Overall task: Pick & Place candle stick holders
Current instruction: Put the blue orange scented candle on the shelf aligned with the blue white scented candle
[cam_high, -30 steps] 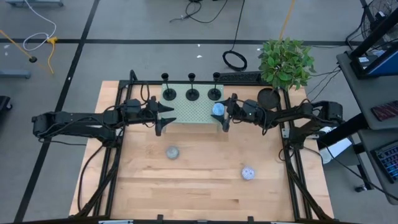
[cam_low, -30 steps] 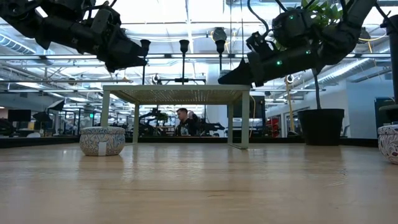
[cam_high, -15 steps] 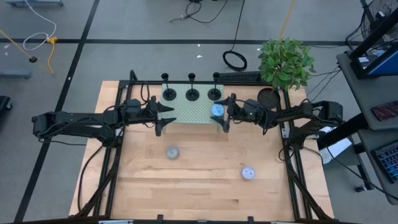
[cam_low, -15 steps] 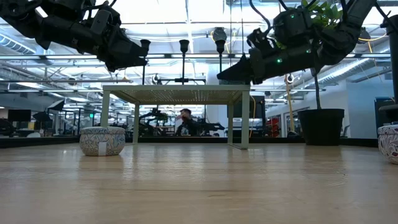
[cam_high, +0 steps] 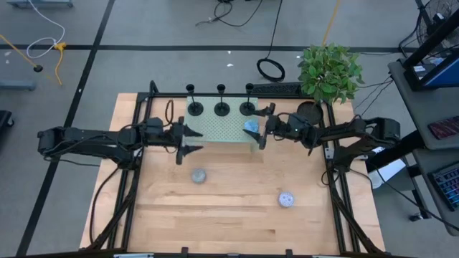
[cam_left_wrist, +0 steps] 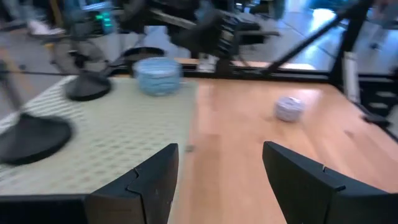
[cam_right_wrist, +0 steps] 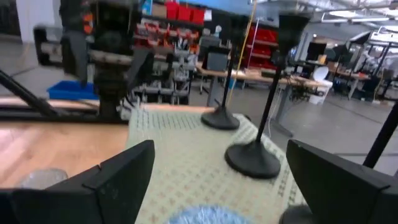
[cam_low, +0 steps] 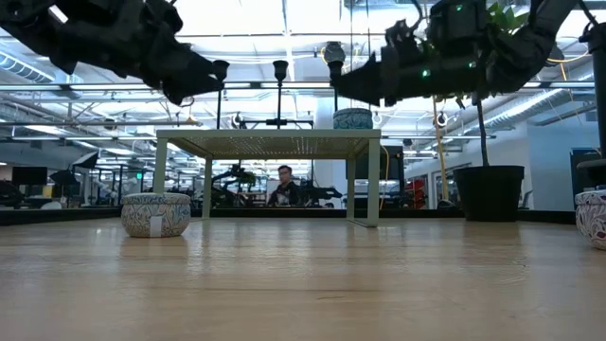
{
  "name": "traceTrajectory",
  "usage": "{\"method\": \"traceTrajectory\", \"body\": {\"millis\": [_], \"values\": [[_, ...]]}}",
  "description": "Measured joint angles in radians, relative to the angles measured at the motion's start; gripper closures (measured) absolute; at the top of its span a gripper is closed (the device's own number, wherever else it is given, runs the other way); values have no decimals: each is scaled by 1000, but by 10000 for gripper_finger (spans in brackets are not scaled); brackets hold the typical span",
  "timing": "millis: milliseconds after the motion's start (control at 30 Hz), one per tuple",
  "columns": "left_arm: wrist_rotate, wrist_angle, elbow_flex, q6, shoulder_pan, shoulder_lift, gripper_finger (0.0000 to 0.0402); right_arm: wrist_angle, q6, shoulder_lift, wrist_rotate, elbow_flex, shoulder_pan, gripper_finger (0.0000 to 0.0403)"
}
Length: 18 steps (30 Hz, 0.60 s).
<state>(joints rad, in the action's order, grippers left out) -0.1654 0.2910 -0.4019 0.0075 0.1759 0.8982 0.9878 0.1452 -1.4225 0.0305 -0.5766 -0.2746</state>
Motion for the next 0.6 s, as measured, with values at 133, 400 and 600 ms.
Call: {"method": "traceTrajectory", "body": {"millis": [133,400,600], "values": [[-1,-22,0,7,-96,0,160,-6,13,62,1,0,42,54],[24,-113,0,-52,-268,23,160,-141,21,162,-1,0,178,62],[120,-104,0,-194,-333,139,147,-181,24,165,-1,0,292,62]]}}
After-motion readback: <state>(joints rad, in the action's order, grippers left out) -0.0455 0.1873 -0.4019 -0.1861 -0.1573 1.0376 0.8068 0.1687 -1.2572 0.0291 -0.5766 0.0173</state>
